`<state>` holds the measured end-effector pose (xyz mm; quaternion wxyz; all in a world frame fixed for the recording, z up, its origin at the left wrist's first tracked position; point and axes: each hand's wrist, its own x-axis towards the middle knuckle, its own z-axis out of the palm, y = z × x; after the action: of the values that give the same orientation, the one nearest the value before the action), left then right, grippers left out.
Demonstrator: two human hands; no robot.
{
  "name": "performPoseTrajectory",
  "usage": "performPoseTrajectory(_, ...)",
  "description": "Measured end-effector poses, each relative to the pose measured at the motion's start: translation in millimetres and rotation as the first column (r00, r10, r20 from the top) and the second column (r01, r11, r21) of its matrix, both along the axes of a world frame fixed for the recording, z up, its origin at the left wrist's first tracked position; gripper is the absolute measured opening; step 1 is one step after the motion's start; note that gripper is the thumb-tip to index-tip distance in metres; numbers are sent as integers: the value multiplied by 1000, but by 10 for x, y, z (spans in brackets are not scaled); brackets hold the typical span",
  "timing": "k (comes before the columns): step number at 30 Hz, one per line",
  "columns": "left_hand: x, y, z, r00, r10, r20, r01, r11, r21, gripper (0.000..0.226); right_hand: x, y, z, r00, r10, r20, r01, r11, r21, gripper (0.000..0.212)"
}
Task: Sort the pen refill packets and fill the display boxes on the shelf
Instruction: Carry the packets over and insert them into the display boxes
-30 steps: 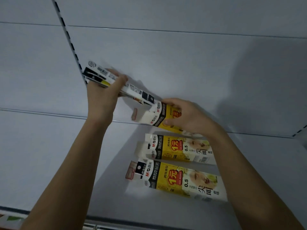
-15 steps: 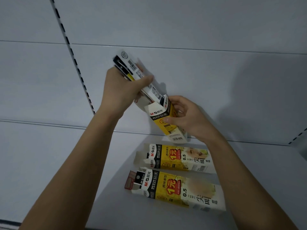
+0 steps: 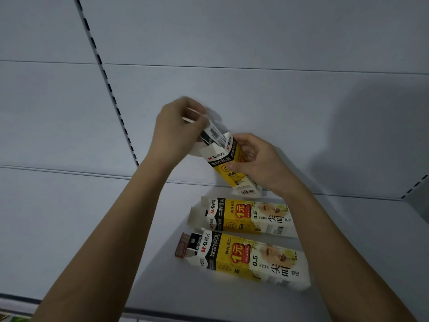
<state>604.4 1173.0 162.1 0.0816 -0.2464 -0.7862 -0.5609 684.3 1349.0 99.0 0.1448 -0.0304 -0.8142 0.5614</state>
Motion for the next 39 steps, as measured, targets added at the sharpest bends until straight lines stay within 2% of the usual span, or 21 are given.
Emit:
performPoseTrajectory(2,38,45,-76,997,-62,42,66,991,-117,7,-1,-36,-2,1000,1,-6,-1,1000,3,61)
performPoseTrajectory(4,79,79,-129,989,-106,101,121,980,-158,2,6,-67,-2,1000,-1,-3,1,1000,6,61)
performPoseTrajectory(6,77,66,-133,991,-103,85,114,983,-143,11,22,-77,5,1000,-6,-1,6,1000,14,62)
performPoseTrajectory(9,34,-8,-118,997,-75,20,77,984,-161,12,36,-61,27,1000,-18,-3,18,999,36,60)
performPoseTrajectory(14,54,-14,-156,978,-199,57,205,906,-370,21,53,-102,-13,1000,22,12,-23,999,37,62)
performPoseTrajectory(18,5,-72,-145,980,-99,-172,15,901,-433,12,92,-113,-7,1000,25,17,-25,1000,11,63)
performPoseTrajectory(21,-56,-105,-155,953,-162,-255,1,847,-531,9,124,-106,23,999,34,23,-35,999,8,62)
performPoseTrajectory(24,-111,-96,-161,926,-222,-304,-19,780,-626,15,144,-118,28,998,51,22,-51,999,-4,61)
performPoseTrajectory(29,-40,-97,-277,893,-372,-253,65,664,-745,27,149,-214,12,989,120,87,-125,991,56,66)
performPoseTrajectory(39,-113,-167,-249,904,-404,-142,222,726,-651,38,193,-209,89,975,145,167,-163,981,104,77)
